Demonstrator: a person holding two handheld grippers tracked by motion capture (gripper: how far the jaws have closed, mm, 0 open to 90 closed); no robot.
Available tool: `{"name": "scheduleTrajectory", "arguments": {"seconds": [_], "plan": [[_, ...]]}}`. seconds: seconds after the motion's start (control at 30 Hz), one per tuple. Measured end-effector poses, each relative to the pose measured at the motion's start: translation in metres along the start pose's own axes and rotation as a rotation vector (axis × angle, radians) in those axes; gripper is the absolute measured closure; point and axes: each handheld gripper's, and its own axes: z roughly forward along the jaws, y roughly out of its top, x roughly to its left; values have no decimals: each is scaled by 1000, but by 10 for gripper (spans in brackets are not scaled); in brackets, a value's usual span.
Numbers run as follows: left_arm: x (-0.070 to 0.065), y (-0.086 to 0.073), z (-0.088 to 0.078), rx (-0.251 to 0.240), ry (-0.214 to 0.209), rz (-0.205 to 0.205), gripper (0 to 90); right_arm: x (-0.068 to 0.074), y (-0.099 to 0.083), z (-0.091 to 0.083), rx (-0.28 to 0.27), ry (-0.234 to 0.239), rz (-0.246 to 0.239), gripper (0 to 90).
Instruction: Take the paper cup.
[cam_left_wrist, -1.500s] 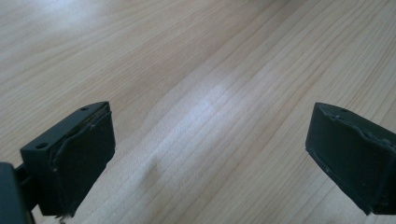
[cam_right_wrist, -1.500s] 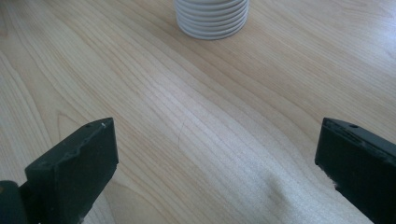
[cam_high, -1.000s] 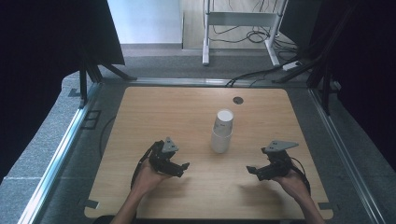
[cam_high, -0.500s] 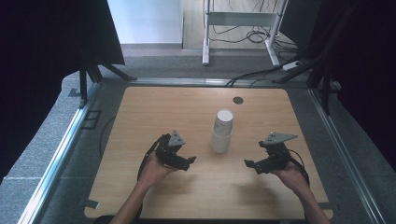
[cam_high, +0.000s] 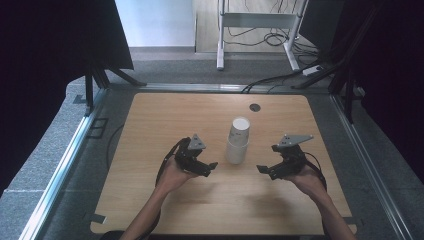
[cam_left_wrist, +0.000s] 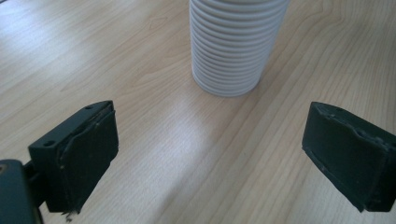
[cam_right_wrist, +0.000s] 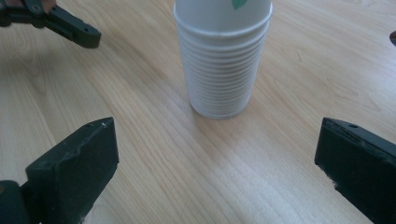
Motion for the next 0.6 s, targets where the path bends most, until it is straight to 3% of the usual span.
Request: {"name": "scheduleTrajectory", "arguments": {"seconds": [0.6], "plan": [[-3,20,18,-14,-14,41,41,-2,25,10,34,23,-42,0]]}}
